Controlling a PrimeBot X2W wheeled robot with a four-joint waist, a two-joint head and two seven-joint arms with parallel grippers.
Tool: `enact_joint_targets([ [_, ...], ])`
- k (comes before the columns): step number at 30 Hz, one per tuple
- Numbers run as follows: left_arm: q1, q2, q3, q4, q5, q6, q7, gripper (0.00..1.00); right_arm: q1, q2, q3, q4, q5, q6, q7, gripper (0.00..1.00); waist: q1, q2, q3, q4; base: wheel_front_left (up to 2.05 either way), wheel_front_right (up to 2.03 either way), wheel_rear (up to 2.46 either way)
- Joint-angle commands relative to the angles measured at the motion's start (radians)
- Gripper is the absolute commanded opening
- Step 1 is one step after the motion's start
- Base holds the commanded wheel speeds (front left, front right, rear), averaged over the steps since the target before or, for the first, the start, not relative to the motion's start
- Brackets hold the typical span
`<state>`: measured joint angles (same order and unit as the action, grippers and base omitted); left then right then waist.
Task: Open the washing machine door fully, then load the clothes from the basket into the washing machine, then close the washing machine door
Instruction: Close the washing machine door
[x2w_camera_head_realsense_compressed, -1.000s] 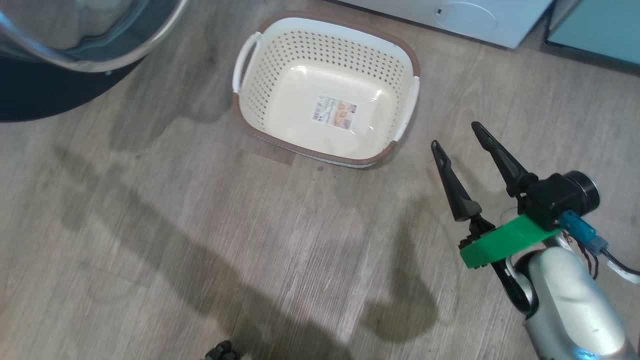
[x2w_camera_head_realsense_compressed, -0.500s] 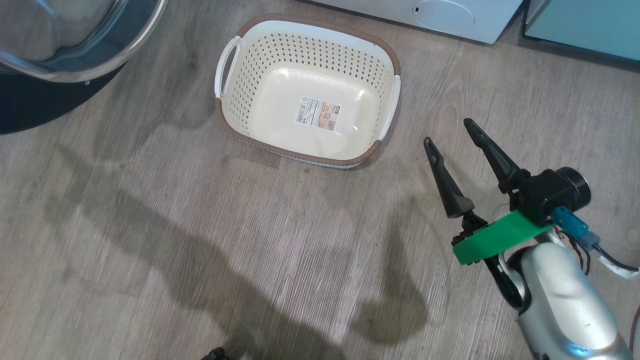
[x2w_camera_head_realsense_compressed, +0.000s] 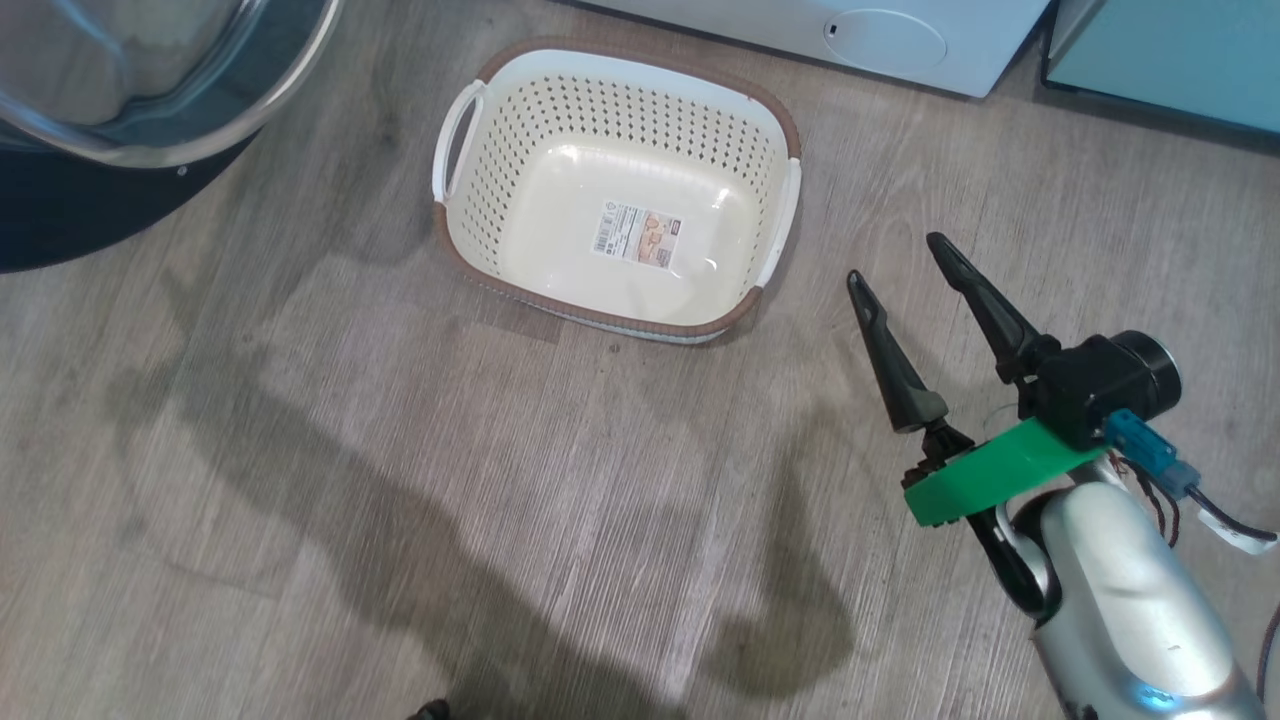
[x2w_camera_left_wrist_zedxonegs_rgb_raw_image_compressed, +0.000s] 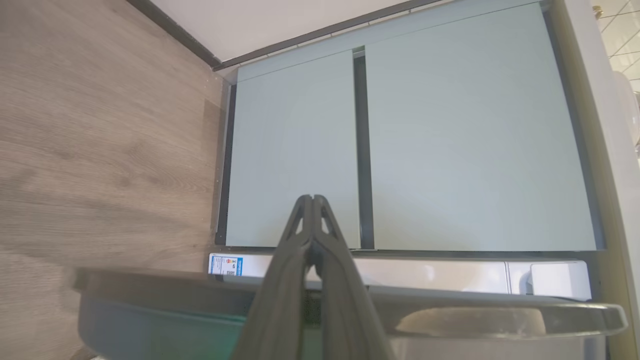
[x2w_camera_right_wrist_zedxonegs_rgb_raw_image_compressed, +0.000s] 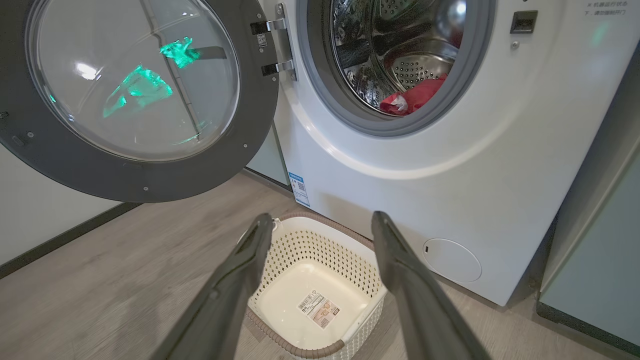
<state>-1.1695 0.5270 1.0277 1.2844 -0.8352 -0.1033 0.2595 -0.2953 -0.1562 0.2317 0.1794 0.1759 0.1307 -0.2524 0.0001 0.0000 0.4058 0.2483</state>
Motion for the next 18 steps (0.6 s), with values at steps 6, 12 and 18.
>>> enact_joint_targets([
  [6,0.023,0.023,-0.040,-0.027,-0.014,-0.024,0.094,0.00,0.001,0.029,0.022,-0.026,0.004,0.000,-0.009,1.00,-0.0001,0.0000,-0.024,0.002,0.00,0.00,0.00],
  [12,0.040,-0.025,-0.068,-0.092,-0.049,-0.027,0.178,0.00,0.009,0.038,0.019,-0.015,0.009,0.000,-0.009,1.00,-0.0001,0.0000,-0.057,0.001,0.00,0.00,0.00],
  [18,0.092,-0.073,-0.094,-0.174,-0.095,-0.027,0.254,0.00,0.012,0.048,0.022,-0.007,0.013,0.000,-0.009,1.00,-0.0001,0.0000,-0.091,-0.009,0.00,0.00,0.00],
])
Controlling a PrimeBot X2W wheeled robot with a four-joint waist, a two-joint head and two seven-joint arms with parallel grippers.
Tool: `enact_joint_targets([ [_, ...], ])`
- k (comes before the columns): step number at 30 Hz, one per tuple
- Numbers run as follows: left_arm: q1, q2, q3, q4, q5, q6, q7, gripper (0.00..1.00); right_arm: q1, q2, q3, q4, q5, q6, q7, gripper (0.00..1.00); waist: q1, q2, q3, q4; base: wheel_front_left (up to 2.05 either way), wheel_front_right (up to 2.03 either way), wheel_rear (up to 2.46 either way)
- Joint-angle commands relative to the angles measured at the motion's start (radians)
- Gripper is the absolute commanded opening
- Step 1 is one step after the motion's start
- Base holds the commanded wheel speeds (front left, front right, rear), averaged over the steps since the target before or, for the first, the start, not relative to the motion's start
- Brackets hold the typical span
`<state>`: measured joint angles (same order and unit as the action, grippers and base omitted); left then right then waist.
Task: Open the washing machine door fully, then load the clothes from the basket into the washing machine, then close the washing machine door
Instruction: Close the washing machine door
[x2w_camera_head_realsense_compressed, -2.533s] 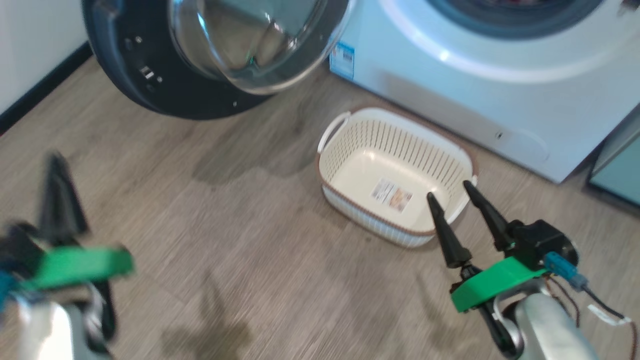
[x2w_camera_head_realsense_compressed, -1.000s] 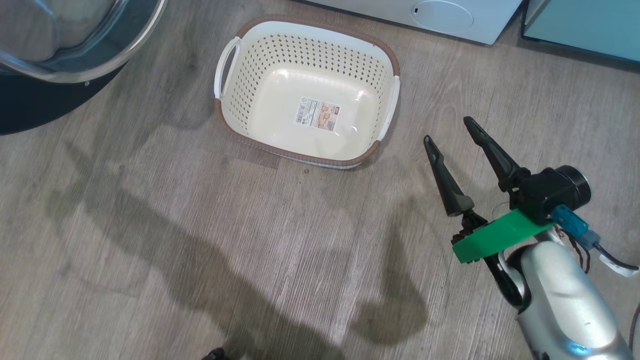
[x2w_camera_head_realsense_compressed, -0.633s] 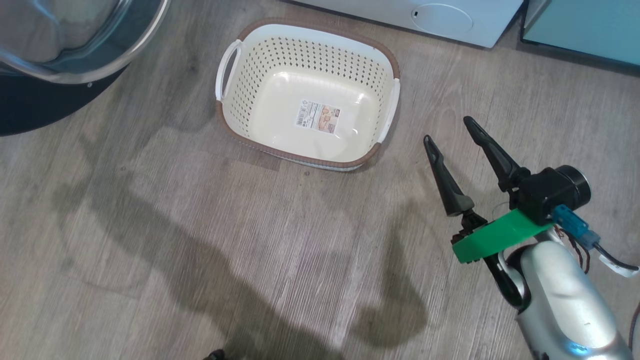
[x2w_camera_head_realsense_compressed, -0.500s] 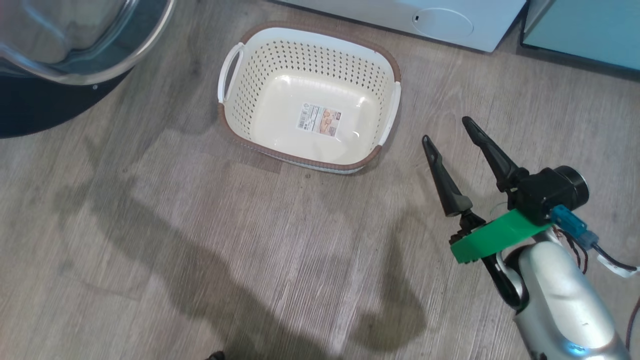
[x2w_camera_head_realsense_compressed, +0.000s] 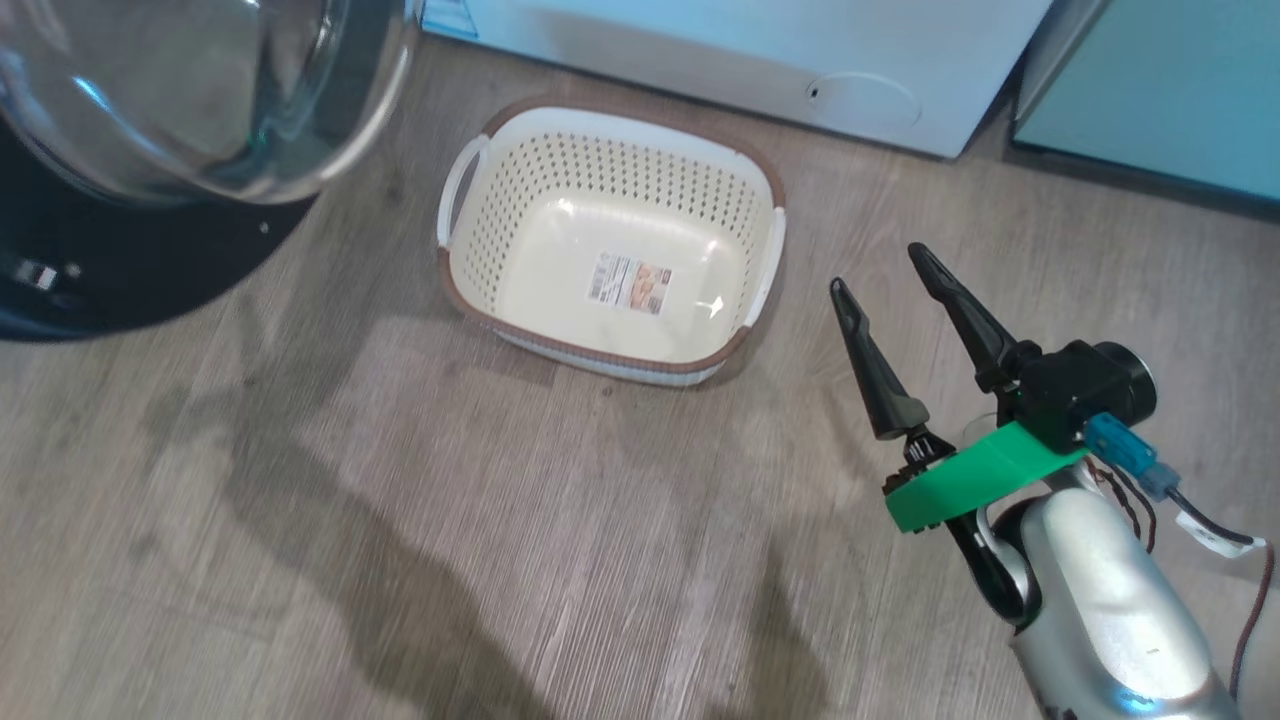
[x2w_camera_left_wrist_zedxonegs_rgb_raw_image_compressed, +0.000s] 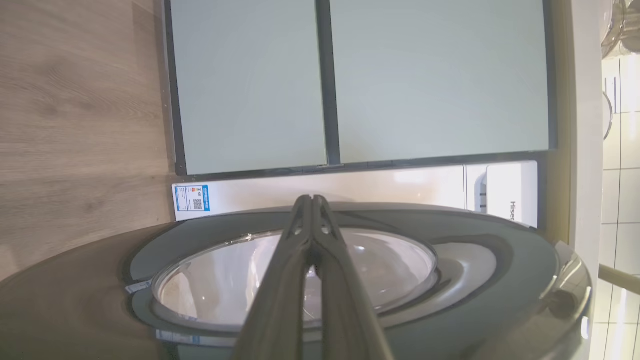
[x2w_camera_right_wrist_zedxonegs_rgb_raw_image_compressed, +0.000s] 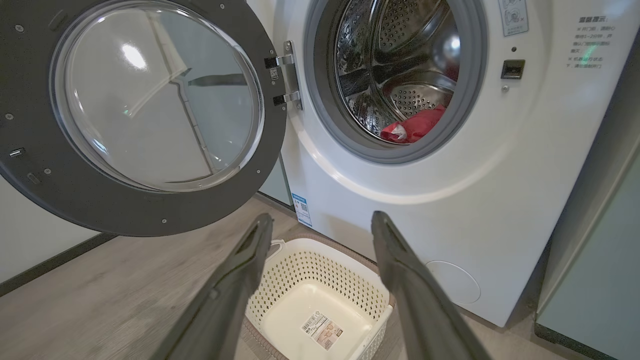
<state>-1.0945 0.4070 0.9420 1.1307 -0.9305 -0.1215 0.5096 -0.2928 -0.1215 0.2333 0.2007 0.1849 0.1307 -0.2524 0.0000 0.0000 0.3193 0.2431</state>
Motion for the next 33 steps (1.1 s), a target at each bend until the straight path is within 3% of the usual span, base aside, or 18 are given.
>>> enact_joint_targets([
  [1,0.031,0.037,-0.015,-0.039,-0.008,-0.009,0.017,0.00,0.010,0.015,0.020,-0.027,0.005,0.000,-0.009,1.00,0.0000,0.0000,-0.012,-0.006,0.00,0.00,0.00],
  [17,0.260,-0.150,-0.118,-0.333,-0.144,-0.009,0.253,0.00,0.075,0.040,0.013,-0.014,0.014,0.000,-0.009,1.00,0.0000,0.0000,-0.124,-0.032,0.00,0.00,0.00],
  [27,0.389,-0.308,-0.156,-0.495,-0.187,-0.007,0.340,0.00,0.099,0.048,0.018,-0.013,0.012,0.000,-0.009,1.00,0.0000,0.0000,-0.156,-0.072,0.00,0.00,0.00],
  [33,0.446,-0.352,-0.183,-0.578,-0.237,0.010,0.359,0.00,0.100,0.052,0.012,-0.017,0.010,0.000,-0.009,1.00,0.0000,0.0000,-0.145,-0.113,0.00,0.00,0.00],
])
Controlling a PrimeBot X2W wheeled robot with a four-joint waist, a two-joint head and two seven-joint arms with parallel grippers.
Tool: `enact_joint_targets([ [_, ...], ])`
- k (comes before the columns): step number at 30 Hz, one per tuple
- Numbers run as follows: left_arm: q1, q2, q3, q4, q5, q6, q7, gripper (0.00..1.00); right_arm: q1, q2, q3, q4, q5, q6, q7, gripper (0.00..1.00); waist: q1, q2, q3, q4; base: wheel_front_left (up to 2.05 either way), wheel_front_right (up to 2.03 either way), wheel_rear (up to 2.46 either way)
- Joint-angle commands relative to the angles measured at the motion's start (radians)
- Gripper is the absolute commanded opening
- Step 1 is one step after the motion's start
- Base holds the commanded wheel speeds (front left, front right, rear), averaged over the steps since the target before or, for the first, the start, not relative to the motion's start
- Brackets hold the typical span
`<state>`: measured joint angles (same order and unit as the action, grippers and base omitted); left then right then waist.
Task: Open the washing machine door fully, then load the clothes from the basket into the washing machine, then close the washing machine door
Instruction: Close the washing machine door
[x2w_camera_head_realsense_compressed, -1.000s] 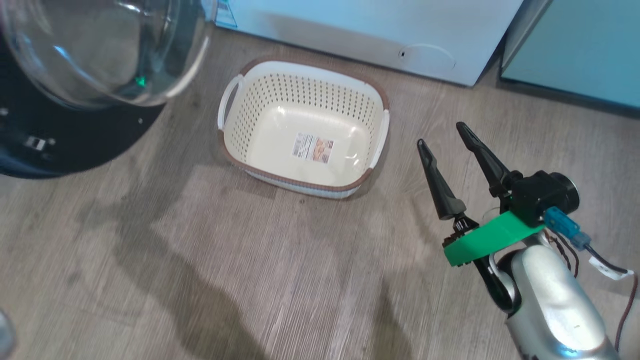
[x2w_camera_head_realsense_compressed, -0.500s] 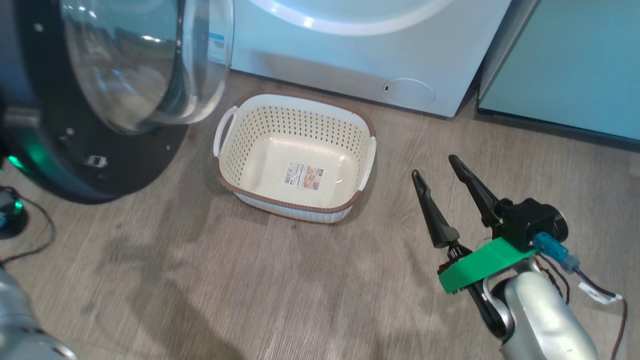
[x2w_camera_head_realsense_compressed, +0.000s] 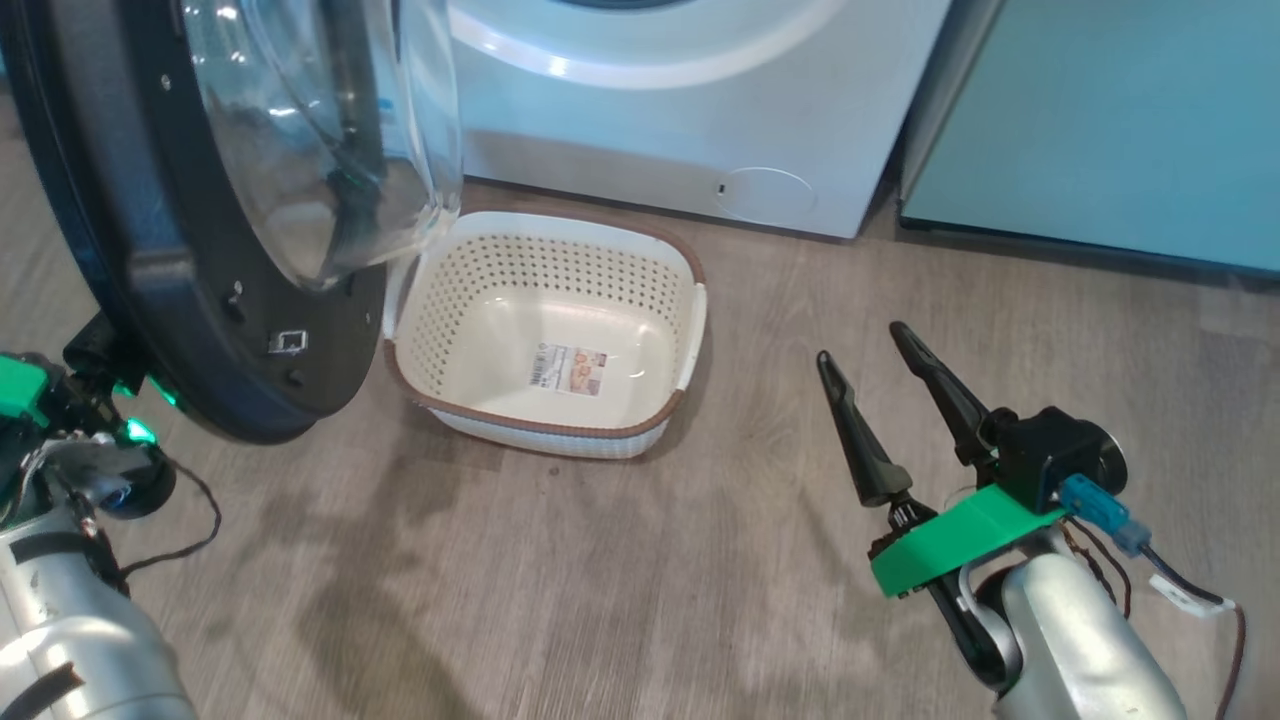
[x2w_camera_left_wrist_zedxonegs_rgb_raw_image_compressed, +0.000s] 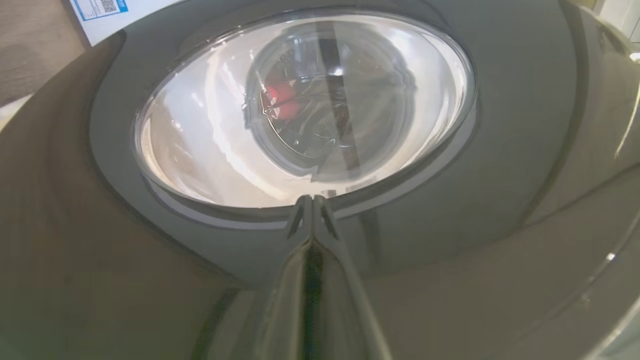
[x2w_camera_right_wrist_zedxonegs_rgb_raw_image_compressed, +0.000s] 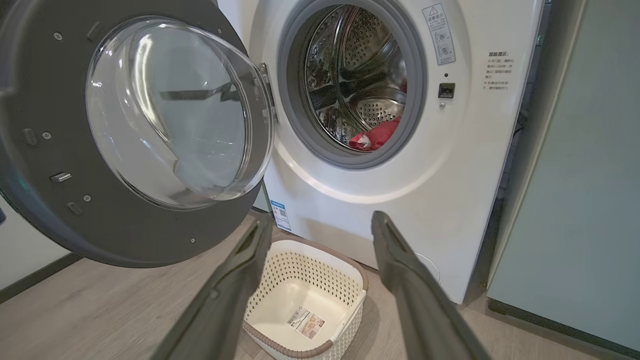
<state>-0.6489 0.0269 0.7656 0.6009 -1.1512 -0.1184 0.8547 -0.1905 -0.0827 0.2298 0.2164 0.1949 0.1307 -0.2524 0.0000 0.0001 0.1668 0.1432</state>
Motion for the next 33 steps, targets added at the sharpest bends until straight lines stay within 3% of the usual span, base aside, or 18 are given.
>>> enact_joint_targets([
  [1,0.008,0.026,-0.016,-0.060,-0.030,0.012,0.015,0.00,-0.002,0.013,0.014,-0.034,-0.002,0.000,-0.009,1.00,0.0000,-0.0001,0.012,-0.019,0.00,0.00,0.00],
  [10,0.061,0.024,-0.262,-0.063,-0.253,0.009,-0.089,0.00,-0.025,0.013,0.005,-0.045,-0.005,0.000,-0.009,1.00,0.0000,-0.0001,0.067,-0.084,0.00,0.00,0.00],
  [20,0.088,0.023,-0.462,-0.117,-0.407,0.030,-0.256,0.00,-0.044,0.019,-0.005,-0.057,-0.006,0.000,-0.009,1.00,0.0000,-0.0001,0.116,-0.170,0.00,0.00,0.00],
  [33,0.006,0.023,-0.532,-0.114,-0.481,0.057,-0.493,0.00,-0.059,0.031,-0.001,-0.073,0.015,0.000,-0.009,1.00,0.0000,-0.0001,0.183,-0.347,0.00,0.00,0.00],
])
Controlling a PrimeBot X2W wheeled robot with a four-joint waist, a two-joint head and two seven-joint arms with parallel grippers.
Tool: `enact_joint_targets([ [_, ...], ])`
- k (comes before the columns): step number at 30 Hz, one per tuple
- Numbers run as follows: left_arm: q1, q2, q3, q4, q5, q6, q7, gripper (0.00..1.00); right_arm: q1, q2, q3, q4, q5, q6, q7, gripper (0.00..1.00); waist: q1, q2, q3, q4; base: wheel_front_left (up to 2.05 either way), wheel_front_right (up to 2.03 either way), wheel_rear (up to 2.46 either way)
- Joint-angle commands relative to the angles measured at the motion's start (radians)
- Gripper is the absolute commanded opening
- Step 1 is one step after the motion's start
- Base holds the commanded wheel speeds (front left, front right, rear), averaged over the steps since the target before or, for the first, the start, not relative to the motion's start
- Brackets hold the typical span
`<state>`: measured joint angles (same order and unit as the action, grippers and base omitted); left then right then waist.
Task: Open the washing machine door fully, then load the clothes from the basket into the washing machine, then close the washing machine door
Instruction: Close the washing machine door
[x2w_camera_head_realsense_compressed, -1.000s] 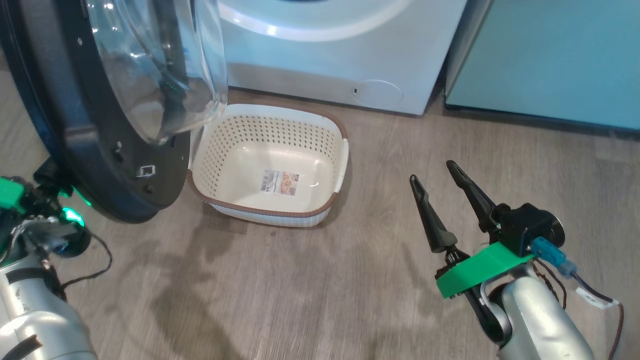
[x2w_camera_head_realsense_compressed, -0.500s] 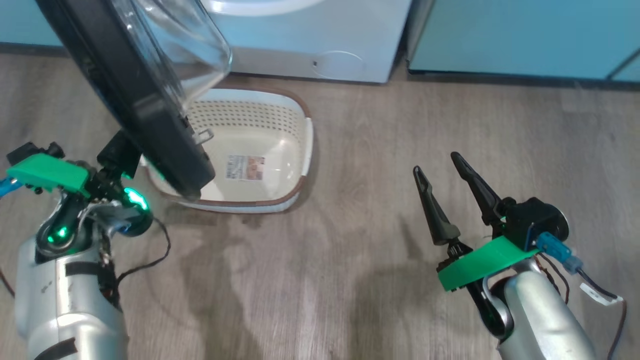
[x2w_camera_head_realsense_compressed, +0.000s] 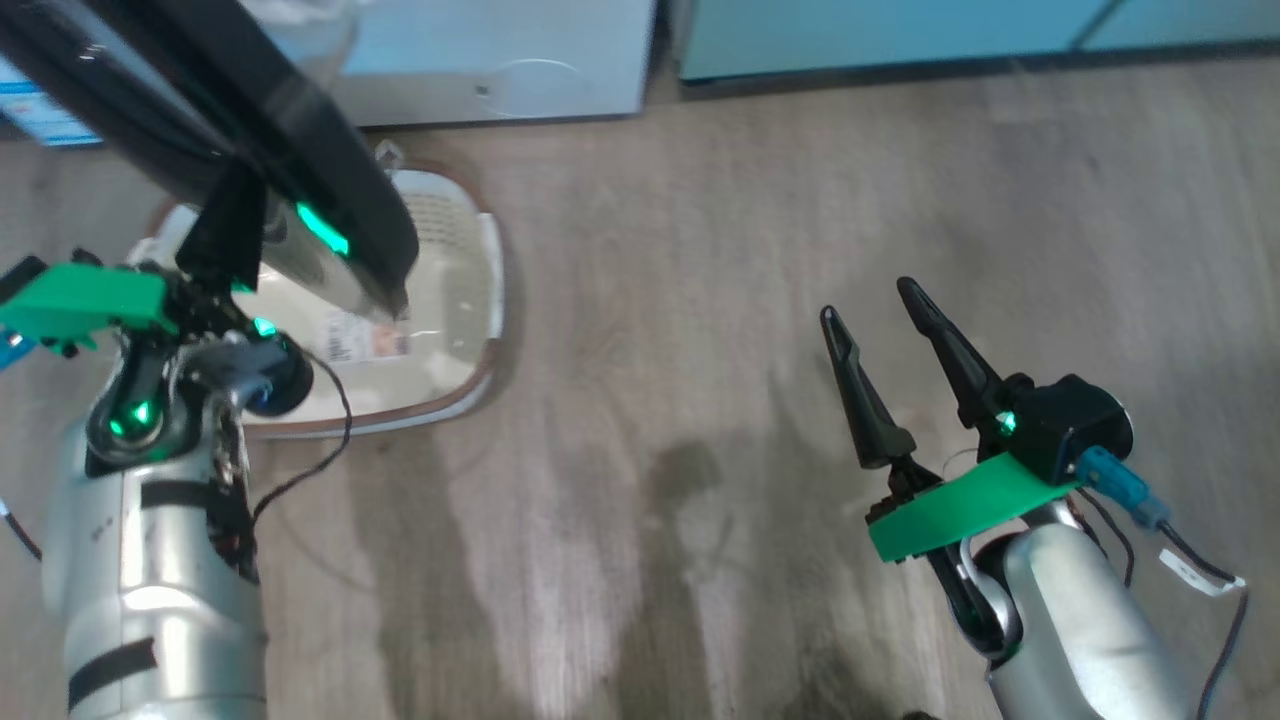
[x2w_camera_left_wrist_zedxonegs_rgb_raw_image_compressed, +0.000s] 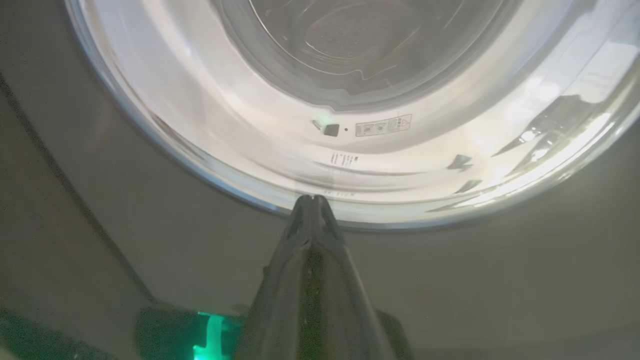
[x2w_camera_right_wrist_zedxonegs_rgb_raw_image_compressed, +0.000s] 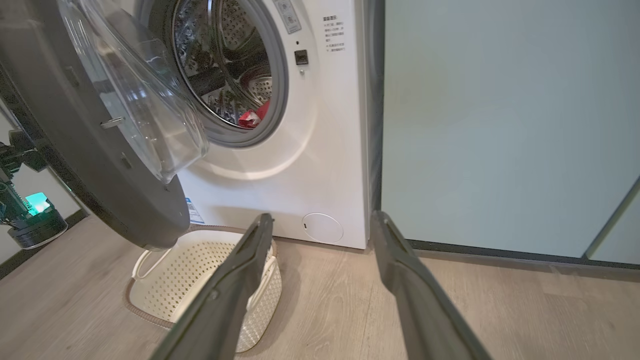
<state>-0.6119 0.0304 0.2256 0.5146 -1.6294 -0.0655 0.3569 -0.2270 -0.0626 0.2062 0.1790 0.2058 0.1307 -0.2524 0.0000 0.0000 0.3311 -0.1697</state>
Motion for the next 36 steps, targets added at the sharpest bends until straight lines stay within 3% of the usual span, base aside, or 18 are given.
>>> enact_joint_targets([
  [1,-0.040,0.021,0.015,-0.028,-0.004,0.003,-0.008,0.00,-0.023,0.011,0.025,-0.037,0.008,0.000,-0.009,1.00,0.0000,0.0000,0.023,-0.054,0.00,0.00,0.00],
  [10,-0.121,0.037,0.063,-0.023,0.007,-0.004,-0.111,0.00,-0.010,0.012,0.026,-0.053,0.069,0.000,-0.009,1.00,0.0000,0.0000,0.048,-0.201,0.00,0.00,0.00],
  [22,-0.306,0.098,0.113,0.075,0.070,0.023,-0.290,0.00,-0.001,0.012,0.042,-0.063,0.131,0.000,-0.009,1.00,0.0000,0.0000,0.092,-0.368,0.00,0.00,0.00],
  [27,-0.377,0.110,0.108,0.135,0.087,0.019,-0.319,0.00,0.016,0.012,0.020,-0.070,0.144,0.000,-0.009,1.00,0.0000,0.0000,0.099,-0.387,0.00,0.00,0.00],
  [36,-0.483,0.137,0.085,0.301,0.124,-0.028,-0.351,0.00,0.046,0.012,-0.008,-0.084,0.150,0.000,-0.009,1.00,0.0000,0.0000,0.096,-0.393,0.00,0.00,0.00],
])
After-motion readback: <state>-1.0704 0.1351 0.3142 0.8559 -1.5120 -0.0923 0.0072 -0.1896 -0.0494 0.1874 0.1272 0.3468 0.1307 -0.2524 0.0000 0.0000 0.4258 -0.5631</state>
